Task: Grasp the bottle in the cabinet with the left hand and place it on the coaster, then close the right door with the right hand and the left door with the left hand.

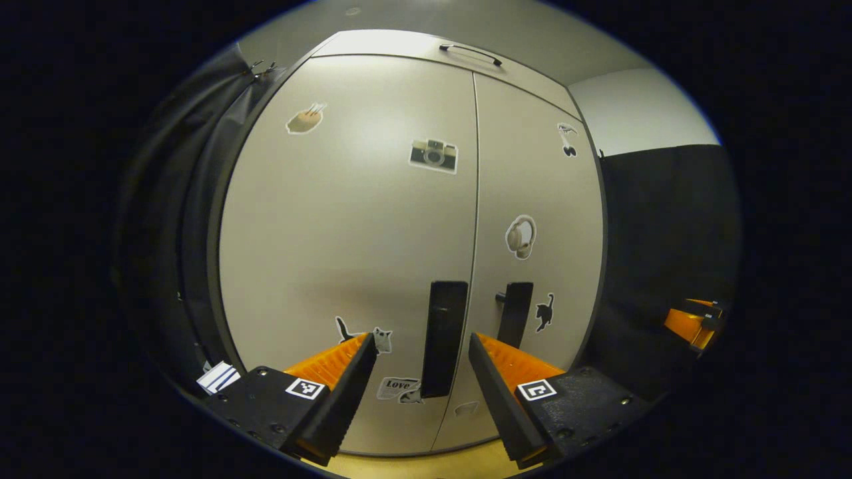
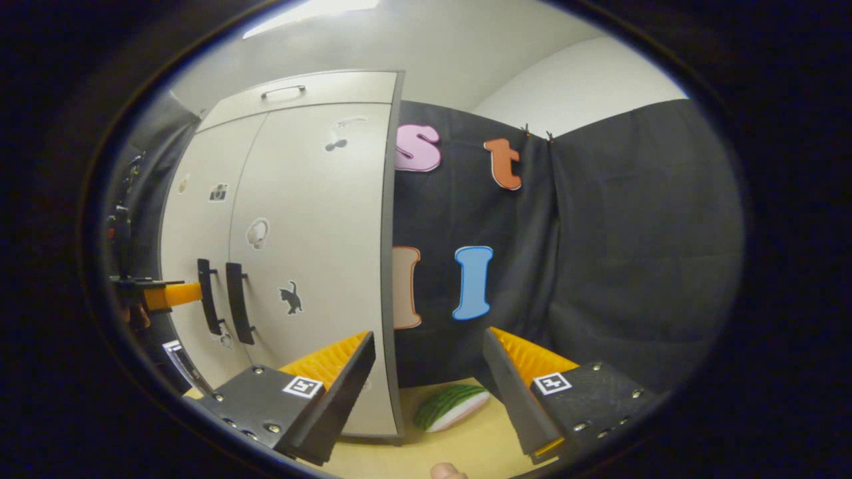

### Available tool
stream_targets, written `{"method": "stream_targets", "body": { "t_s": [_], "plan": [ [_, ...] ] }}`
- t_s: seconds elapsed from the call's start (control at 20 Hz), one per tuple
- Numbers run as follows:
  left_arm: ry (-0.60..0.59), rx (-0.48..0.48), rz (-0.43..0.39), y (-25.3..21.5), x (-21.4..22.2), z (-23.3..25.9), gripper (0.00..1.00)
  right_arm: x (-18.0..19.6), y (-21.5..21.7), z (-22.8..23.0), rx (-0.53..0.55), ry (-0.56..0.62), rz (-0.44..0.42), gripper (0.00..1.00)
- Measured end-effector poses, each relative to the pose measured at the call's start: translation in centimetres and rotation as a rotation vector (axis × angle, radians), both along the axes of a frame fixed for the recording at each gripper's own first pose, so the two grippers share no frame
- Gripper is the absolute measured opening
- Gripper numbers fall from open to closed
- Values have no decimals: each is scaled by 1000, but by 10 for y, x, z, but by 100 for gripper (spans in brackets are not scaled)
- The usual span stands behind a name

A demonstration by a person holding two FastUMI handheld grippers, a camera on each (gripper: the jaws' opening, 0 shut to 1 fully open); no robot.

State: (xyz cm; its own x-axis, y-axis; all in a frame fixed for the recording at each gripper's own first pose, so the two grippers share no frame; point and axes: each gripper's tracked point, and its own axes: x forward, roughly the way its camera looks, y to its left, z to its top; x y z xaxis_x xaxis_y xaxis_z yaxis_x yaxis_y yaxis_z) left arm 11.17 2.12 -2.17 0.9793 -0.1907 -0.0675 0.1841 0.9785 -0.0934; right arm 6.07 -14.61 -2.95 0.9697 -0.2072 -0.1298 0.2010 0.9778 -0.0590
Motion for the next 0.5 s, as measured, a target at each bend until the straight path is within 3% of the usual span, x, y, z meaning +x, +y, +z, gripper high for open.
{"method": "stream_targets", "body": {
  "t_s": [0.5],
  "plan": [
    [-139,28,136,-6,-93,105,89,-9,73,96,77,-181,191,99]
  ]
}}
